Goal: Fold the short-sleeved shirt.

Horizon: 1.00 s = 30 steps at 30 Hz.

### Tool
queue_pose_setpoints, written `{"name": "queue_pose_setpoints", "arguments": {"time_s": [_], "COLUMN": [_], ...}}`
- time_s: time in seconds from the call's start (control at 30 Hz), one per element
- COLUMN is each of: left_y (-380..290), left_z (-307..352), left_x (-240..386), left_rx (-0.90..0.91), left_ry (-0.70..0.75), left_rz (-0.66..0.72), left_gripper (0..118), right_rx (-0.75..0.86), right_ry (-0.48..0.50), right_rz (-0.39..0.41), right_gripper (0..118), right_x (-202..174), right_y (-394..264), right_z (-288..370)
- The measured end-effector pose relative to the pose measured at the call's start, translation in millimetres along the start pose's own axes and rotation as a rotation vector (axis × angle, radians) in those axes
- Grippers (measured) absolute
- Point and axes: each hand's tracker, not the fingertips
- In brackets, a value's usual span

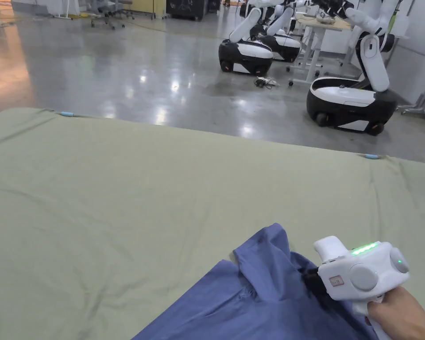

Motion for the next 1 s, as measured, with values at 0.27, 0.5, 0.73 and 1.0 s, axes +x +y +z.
{"name": "queue_pose_setpoints", "arguments": {"time_s": [0.27, 0.5, 0.73, 1.0], "left_y": [28, 120, 264, 413], "left_z": [-6, -1, 36, 63], "left_x": [-10, -29, -19, -8], "left_rx": [0.03, 0.169, 0.381, 0.565], "left_ry": [-0.026, -0.057, 0.017, 0.11], "left_rz": [0.017, 0.017, -0.067, -0.068], "left_gripper": [1, 1, 1, 1], "right_rx": [0.188, 0.386, 0.636, 0.821], "right_ry": [-0.031, -0.096, -0.189, -0.299], "right_rz": [-0.137, -0.203, -0.235, -0.249], "right_gripper": [5, 5, 5, 5], "right_x": [5, 26, 51, 80], "right_y": [-7, 18, 72, 143], "right_z": [117, 267, 414, 503]}}
